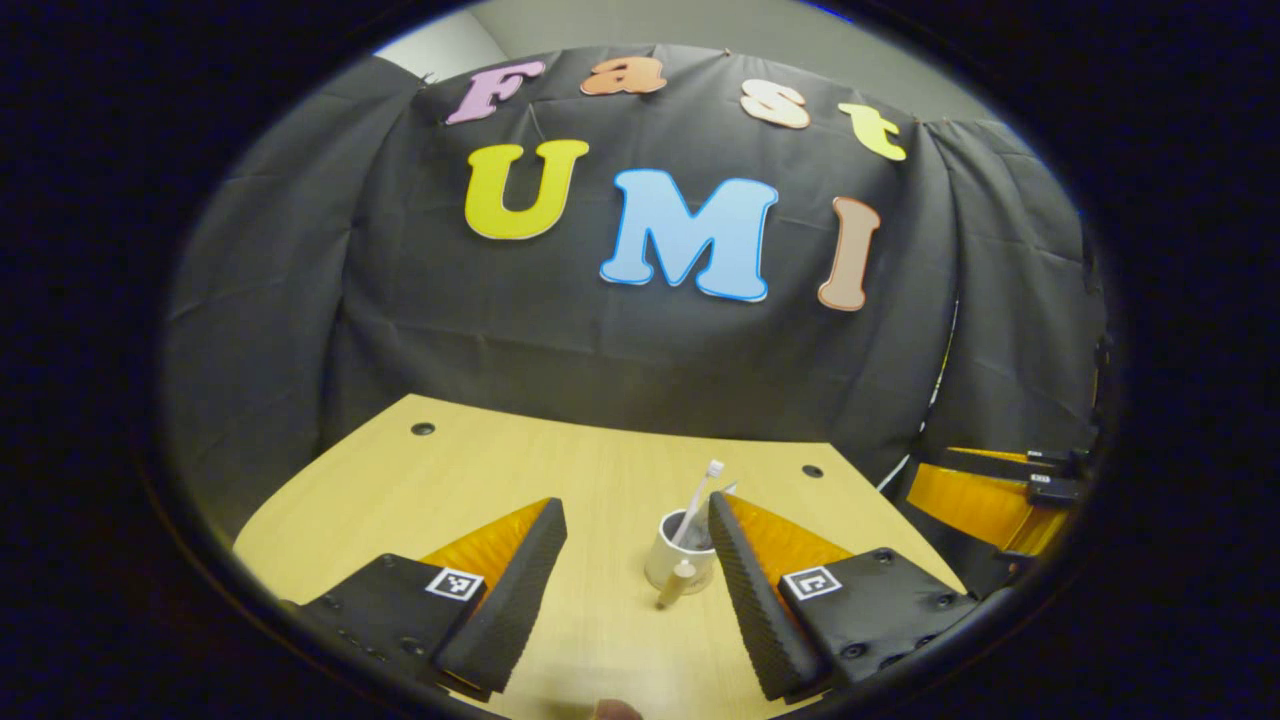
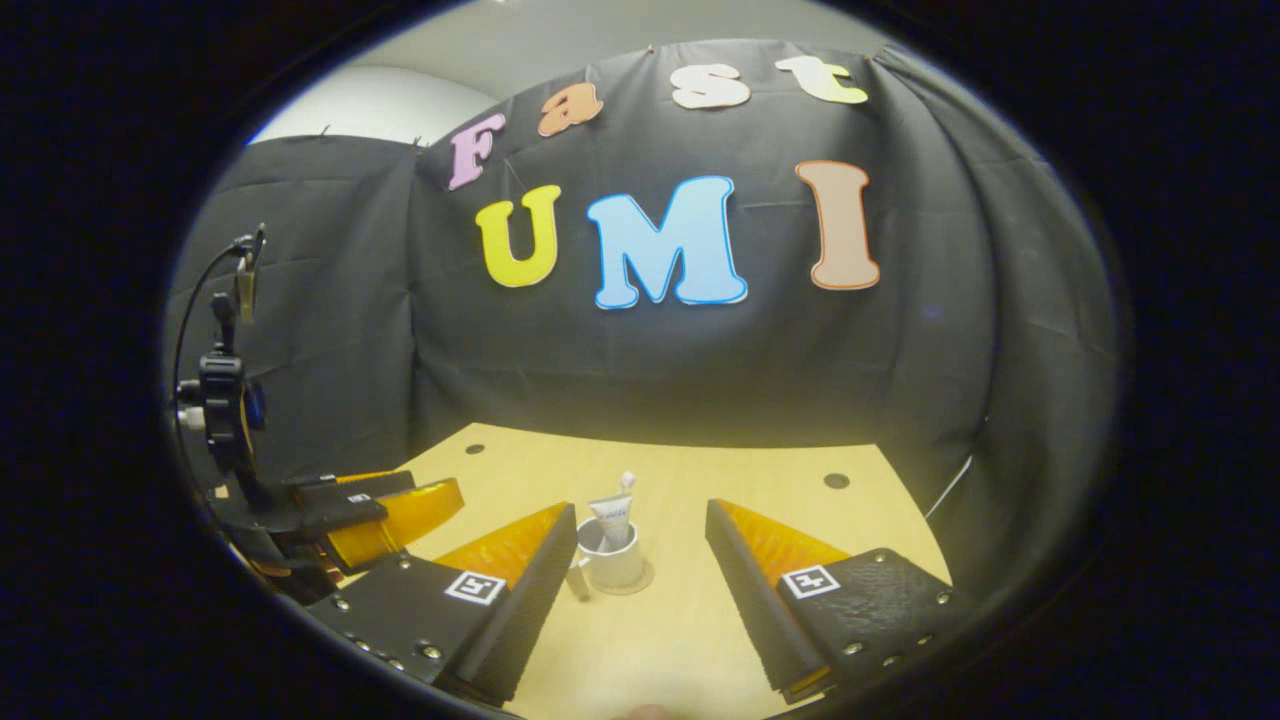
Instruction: Put the toothbrush and toothpaste on the desktop into the cup, then pick up the cup and place it on the coaster on the desktop.
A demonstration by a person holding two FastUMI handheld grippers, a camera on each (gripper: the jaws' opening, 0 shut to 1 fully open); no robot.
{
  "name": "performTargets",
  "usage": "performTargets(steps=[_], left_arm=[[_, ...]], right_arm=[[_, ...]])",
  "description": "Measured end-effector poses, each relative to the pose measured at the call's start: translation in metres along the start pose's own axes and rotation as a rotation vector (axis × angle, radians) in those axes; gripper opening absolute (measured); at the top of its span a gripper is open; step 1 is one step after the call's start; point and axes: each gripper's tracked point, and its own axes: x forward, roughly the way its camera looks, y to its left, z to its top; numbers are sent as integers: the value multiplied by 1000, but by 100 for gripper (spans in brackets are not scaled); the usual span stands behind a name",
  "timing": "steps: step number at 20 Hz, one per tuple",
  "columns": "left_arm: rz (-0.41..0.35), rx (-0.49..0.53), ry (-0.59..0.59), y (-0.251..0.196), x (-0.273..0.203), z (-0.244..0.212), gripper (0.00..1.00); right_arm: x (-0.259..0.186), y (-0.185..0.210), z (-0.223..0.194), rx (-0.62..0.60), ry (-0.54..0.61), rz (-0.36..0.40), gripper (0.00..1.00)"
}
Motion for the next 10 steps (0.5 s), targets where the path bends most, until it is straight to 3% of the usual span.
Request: performTargets(steps=[1, 10], left_arm=[[-4, 13, -12, 1, -3, 6, 93], [-51, 65, -68, 12, -10, 22, 88]], right_arm=[[-1, 0, 3, -1, -5, -11, 85], [-7, 19, 2, -15, -18, -80, 83]])
